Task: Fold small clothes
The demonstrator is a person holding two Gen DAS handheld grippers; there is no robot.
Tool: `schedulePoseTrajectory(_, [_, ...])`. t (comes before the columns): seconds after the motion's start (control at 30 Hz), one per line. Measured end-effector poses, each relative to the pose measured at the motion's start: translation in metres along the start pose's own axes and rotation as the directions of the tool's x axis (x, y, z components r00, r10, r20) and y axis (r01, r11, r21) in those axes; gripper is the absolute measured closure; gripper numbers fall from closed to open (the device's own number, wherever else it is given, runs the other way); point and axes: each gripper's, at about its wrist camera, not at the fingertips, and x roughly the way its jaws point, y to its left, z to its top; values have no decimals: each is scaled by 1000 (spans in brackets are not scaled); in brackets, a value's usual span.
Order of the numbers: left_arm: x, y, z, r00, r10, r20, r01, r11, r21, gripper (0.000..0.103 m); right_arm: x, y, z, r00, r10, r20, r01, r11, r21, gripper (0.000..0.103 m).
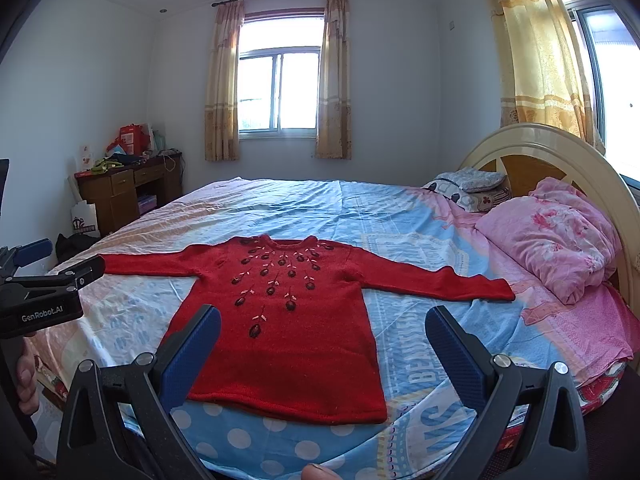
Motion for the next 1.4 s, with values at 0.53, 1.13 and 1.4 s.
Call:
schedulePoseTrajectory(0.53, [23, 5, -4, 999, 24, -24, -23, 1000, 6, 0, 30, -13, -7, 998, -41, -53, 41, 999, 3, 1])
schedulePoseTrajectory(1.13, [105, -48, 5, 997, 16, -73, -10, 996, 84, 0, 121, -108, -27, 944, -240, -226, 256, 966, 45, 1])
schedulePoseTrajectory(1.4, [156, -88, 12, 994, 7, -109, 6, 993, 120, 0, 172, -167, -34, 895, -335, -295, 359, 933, 31, 1])
